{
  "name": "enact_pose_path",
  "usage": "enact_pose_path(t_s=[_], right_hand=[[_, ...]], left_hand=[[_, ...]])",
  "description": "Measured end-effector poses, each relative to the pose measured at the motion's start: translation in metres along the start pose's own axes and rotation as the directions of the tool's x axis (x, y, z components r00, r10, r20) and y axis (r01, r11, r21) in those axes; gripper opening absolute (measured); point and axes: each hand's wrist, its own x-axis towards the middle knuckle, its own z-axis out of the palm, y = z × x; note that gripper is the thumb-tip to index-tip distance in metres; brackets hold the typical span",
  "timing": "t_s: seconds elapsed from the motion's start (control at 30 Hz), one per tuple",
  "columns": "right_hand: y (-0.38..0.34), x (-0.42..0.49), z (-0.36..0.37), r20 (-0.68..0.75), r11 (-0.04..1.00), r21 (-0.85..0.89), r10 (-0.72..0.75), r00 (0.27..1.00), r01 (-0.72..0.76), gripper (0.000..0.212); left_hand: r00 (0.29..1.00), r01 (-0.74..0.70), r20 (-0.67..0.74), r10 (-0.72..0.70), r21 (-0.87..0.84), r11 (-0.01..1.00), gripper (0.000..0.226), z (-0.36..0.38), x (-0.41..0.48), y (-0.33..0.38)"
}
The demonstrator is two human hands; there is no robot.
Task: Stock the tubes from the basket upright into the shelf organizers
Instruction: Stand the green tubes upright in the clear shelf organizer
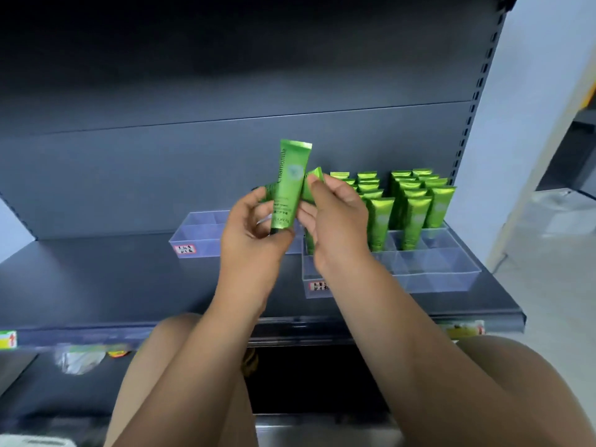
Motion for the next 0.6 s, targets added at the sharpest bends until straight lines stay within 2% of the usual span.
enact_pose_path(t_s=[0.1, 0.23, 0.43, 0.53, 0.6], right_hand=[[-0.010, 0.007, -0.020, 0.037, 0.993, -0.087, -0.074, 0.997, 0.077, 0.010], [-0.031, 0.016, -0.051, 0.066, 0.954, -0.248, -0.156, 0.985, 0.168, 0.018], [-0.070, 0.032, -0.098, 0.086, 0.879, -0.412, -0.227, 0.970, 0.242, 0.018], [-0.088, 0.038, -0.123, 0.112, 0.853, -0.444, -0.251, 0.962, 0.274, 0.017], [-0.100, 0.042, -0.136, 0.087, 0.846, -0.453, -0.272, 0.958, 0.281, 0.015]], left_hand=[[0.997, -0.001, 0.078, -0.006, 0.089, 0.996, 0.050, 0.010, 0.009, -0.005], [0.987, 0.074, 0.135, -0.085, 0.086, 0.994, 0.031, 0.031, 0.016, -0.016], [0.963, 0.085, 0.249, -0.102, 0.079, 0.993, 0.030, 0.078, 0.019, -0.030], [0.950, 0.075, 0.295, -0.099, 0.092, 0.993, 0.043, 0.093, 0.017, -0.037], [0.941, 0.047, 0.330, -0.081, 0.110, 0.993, 0.043, 0.099, 0.016, -0.042]])
